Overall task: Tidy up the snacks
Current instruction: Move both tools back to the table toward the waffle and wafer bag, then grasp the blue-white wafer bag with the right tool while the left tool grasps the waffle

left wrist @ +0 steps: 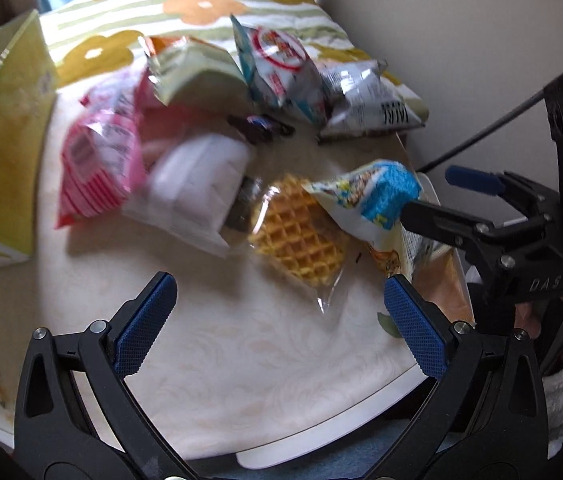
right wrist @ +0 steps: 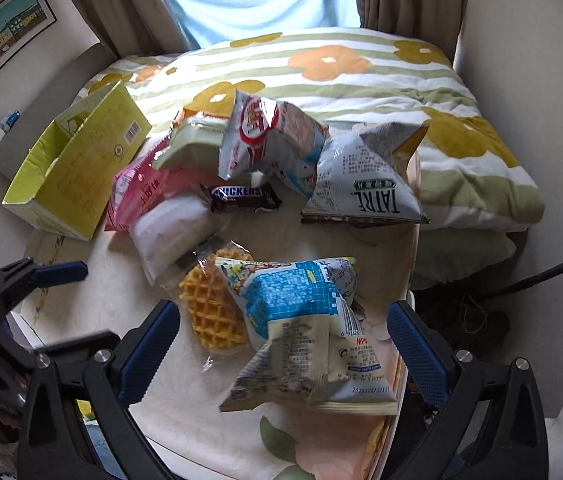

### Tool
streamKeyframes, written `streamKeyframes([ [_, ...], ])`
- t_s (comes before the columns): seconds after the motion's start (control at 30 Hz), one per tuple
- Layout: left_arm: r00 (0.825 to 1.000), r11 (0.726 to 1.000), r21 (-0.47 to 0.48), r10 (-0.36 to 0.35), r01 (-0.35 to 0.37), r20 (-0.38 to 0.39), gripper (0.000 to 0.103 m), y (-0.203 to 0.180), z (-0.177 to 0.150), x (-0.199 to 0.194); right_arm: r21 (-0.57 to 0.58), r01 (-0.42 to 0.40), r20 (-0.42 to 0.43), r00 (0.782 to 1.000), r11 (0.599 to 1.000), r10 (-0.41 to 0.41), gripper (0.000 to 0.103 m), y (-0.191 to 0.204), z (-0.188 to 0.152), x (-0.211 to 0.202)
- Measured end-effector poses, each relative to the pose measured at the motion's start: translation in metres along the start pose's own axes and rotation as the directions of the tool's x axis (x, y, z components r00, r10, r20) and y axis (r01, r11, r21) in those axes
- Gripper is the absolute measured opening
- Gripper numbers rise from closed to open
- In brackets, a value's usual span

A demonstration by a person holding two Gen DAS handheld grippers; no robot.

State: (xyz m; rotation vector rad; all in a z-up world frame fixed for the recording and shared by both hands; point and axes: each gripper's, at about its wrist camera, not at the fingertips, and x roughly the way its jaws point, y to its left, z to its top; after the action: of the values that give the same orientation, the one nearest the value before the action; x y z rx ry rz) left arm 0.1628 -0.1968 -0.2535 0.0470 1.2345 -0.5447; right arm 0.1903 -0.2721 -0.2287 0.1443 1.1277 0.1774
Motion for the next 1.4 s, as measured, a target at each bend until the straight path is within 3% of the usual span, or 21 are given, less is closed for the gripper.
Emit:
streamKeyframes([
  [0.23, 0.999, 0.999, -0.042, -0.023, 0.022, -0.044, 0.103, -0.003, -0.002, 0.027, -0.021, -0.042, -0.069, 0.997, 0.999, 0.040, 0.102, -0.012, 0.001, 0.025],
  [0.43, 0.999, 0.999, -0.045, -0.024, 0.022, -0.044, 0.103, 0.003, 0.003, 0.033, -0.027, -0.064, -0.101, 0.993, 0.998, 0.061, 0.096, -0.015, 0.002, 0.037],
  [0.53, 0.998, 0.998, -0.054, -0.030, 0.027, -0.055, 0.103, 0.002, 0.004, 0.037, -0.031, -0.082, -0.128, 0.989, 0.996, 0.078, 0.075, -0.016, 0.003, 0.044],
  [0.67, 0.997, 0.997, -0.067, -0.039, 0.034, -0.067, 0.103, 0.001, 0.006, 0.042, -0.038, -0.116, -0.135, 0.985, 0.993, 0.109, 0.055, -0.018, 0.003, 0.046],
  [0.9, 0.996, 0.984, -0.177, -0.044, 0.029, -0.082, 0.103, 0.004, 0.013, 0.054, 0.002, -0.122, -0.072, 0.990, 0.993, 0.122, 0.052, -0.030, 0.011, 0.026],
  [1.13, 0.994, 0.903, -0.428, -0.084, 0.044, -0.076, 0.103, 0.008, 0.023, 0.073, 0.056, -0.110, -0.009, 0.994, 0.992, 0.111, 0.052, -0.048, 0.015, 0.006],
  [1.23, 0.997, 0.873, -0.488, -0.040, 0.003, -0.064, 0.103, 0.006, 0.030, 0.079, 0.076, -0.111, 0.002, 0.994, 0.991, 0.111, 0.052, -0.054, 0.016, 0.003],
  [1.4, 0.997, 0.802, -0.595, 0.014, -0.058, -0.079, 0.103, 0.010, 0.035, 0.094, 0.092, -0.114, 0.005, 0.993, 0.989, 0.114, 0.052, -0.062, 0.015, 0.006],
])
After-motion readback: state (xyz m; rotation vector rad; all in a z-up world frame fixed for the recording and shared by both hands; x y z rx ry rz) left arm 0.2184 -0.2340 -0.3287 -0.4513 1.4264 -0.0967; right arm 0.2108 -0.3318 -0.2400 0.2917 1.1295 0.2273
